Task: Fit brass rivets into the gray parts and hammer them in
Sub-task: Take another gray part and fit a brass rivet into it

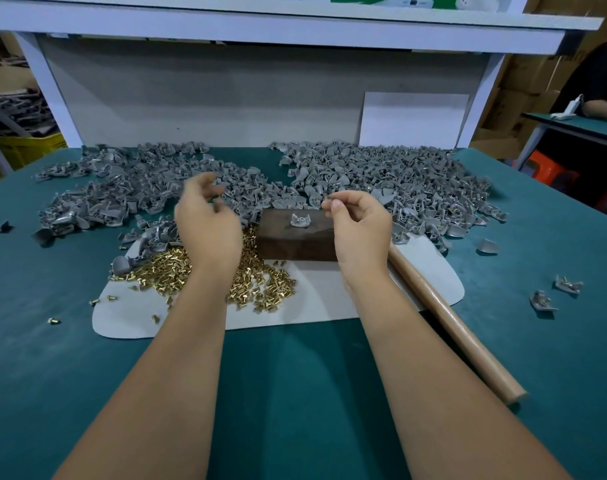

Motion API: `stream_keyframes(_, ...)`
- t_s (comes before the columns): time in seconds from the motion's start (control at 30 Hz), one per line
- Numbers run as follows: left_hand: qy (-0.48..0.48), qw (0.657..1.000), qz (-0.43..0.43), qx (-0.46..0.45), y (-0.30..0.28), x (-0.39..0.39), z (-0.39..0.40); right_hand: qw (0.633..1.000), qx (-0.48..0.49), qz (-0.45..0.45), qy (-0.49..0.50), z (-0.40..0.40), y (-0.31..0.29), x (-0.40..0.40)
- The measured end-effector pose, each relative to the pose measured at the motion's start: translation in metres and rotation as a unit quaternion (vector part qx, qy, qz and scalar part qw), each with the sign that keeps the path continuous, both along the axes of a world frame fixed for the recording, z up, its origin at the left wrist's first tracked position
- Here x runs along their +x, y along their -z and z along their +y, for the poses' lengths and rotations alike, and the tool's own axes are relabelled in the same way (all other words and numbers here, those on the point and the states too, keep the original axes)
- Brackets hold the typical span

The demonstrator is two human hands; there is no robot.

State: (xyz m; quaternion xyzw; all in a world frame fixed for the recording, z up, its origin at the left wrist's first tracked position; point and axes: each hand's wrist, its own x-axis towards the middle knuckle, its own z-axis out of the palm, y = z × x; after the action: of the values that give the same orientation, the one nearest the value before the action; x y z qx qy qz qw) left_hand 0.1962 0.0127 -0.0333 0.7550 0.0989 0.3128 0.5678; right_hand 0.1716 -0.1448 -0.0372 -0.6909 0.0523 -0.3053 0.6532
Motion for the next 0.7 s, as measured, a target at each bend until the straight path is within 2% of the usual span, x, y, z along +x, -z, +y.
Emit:
stream_keyframes(0.13, 0.118, 0.981, -0.004, 0.155, 0.004, -0.006, -0.024, 1.000, -0.019, 0.008, 0.014, -0.001, 0.000, 0.000)
stream_keyframes(0.27, 0.137, 0.956, 0.011, 0.259, 0.009, -0.009, -0.036, 0.996, -0.084, 0.013, 0.000, 0.000, 0.001, -0.002)
stream_keyframes(0.53, 0.117, 0.944, 0.031, 0.308, 0.013, -0.006, -0.040, 0.991, -0.136, 0.015, -0.009, -0.001, 0.003, -0.001)
stream_keyframes(0.7, 0.127, 0.946, -0.052, 0.295, 0.013, -0.009, -0.041, 0.989, -0.145, 0.007, -0.016, 0.003, 0.004, -0.003)
